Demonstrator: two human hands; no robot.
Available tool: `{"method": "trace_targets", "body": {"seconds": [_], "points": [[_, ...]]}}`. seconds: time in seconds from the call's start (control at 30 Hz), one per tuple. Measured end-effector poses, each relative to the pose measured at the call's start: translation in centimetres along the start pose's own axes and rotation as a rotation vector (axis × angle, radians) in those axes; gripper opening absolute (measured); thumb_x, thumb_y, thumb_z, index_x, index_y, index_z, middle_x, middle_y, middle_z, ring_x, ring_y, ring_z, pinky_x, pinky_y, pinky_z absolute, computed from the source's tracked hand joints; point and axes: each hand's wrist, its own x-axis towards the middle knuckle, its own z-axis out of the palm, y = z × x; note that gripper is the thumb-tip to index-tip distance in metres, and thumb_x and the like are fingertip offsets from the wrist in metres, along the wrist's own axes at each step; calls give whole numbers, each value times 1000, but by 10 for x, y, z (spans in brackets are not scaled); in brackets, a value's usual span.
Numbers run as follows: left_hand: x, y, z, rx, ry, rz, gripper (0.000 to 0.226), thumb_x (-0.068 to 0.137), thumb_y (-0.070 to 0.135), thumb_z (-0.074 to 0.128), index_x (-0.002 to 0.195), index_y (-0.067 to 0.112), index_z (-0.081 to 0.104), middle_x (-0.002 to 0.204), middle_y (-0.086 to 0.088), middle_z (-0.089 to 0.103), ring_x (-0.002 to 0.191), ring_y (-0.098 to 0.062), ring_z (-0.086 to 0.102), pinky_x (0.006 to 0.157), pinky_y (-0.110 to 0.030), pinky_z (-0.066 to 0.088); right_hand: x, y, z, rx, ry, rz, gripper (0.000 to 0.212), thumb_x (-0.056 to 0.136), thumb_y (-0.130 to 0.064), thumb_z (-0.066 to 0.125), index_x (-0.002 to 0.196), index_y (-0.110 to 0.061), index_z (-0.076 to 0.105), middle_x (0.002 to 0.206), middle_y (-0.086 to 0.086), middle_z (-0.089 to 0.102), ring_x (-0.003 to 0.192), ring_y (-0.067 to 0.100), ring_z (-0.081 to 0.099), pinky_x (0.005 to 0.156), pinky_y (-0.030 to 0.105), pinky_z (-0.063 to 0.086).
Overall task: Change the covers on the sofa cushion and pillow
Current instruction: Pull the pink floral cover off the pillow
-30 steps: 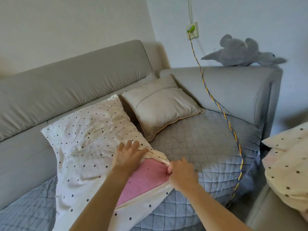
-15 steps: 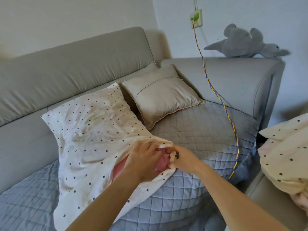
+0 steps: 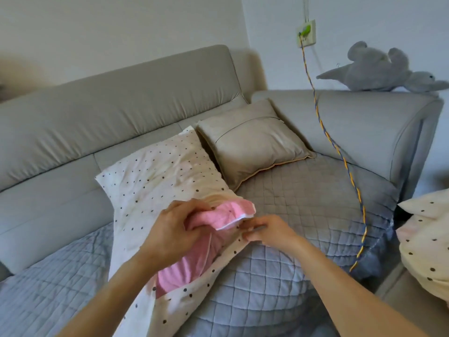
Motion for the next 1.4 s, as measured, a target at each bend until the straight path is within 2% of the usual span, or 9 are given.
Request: {"method": "trace_targets", "body": {"seconds": [0.2, 0.33, 0.47, 0.57, 0.63, 0.9, 1.1, 1.23, 1.4], "points": [[-36, -2, 60, 244, 3, 157, 46, 92, 59, 53, 136, 45, 51, 135, 26, 55, 127, -2, 47, 105, -34, 40, -18, -10, -15, 398, 240, 135, 18, 89, -11, 61, 91, -15, 78, 91, 9, 77, 93, 28, 70, 86, 42, 54], [-49, 1, 82, 348, 106, 305, 54, 96, 59, 47, 145, 36, 46, 150, 9, 46, 137, -14, 43, 109, -42, 37, -31, -37, -15, 235, 479, -137, 15, 87, -21, 68, 75, -22, 76, 82, -9, 74, 91, 18, 68, 82, 39, 51], [-86, -33, 68, 441, 119, 327, 56, 96, 54, 52, 148, 36, 41, 157, 0, 35, 143, -18, 37, 111, -48, 36, -51, -69, 18, -124, 311, -449, 7, 86, -21, 74, 82, -27, 73, 81, -18, 72, 82, 0, 66, 74, 17, 47], [-129, -66, 45, 511, 93, 239, 56, 97, 51, 52, 149, 36, 38, 158, 2, 34, 144, -17, 35, 111, -50, 34, -62, -88, 59, -366, 43, -566, 6, 84, -25, 72, 83, -29, 75, 82, -24, 71, 84, -3, 65, 75, 10, 44], [-151, -78, 28, 534, 78, 131, 54, 100, 50, 44, 151, 38, 33, 158, 5, 33, 143, -16, 36, 112, -49, 33, -65, -90, 88, -585, -62, -657, 14, 82, -40, 64, 89, -33, 75, 91, -27, 69, 90, -3, 61, 84, 17, 45], [-182, -97, 0, 531, 69, -130, 62, 90, 19, 52, 144, 48, 40, 148, 8, 44, 130, -17, 47, 102, -38, 42, -58, -63, 157, -1087, 122, -767, 38, 79, -44, 68, 116, -41, 62, 121, -8, 51, 111, 22, 49, 87, 45, 44], [-199, -99, 3, 305, 63, -417, 42, 94, 53, 41, 134, 63, 38, 146, 17, 41, 128, -15, 49, 99, -40, 46, -53, -64, 158, -959, 218, -778, 9, 86, -34, 67, 92, -35, 73, 103, -16, 57, 99, 17, 52, 77, 40, 44], [-188, -85, 2, 141, 0, -567, 59, 83, 57, 34, 139, 66, 17, 154, 21, 23, 140, -14, 32, 112, -42, 31, -50, -74, 148, -855, 237, -753, 2, 90, -28, 63, 89, -28, 65, 93, -13, 68, 90, 18, 63, 73, 39, 50], [-188, -85, -6, 222, -36, -546, 98, 70, 38, 62, 143, 64, 0, 159, 16, 9, 143, -19, 25, 116, -46, 24, -50, -104, 119, -622, 404, -676, 11, 96, -27, 58, 94, -20, 66, 83, -10, 67, 75, 11, 58, 67, 27, 41]]}}
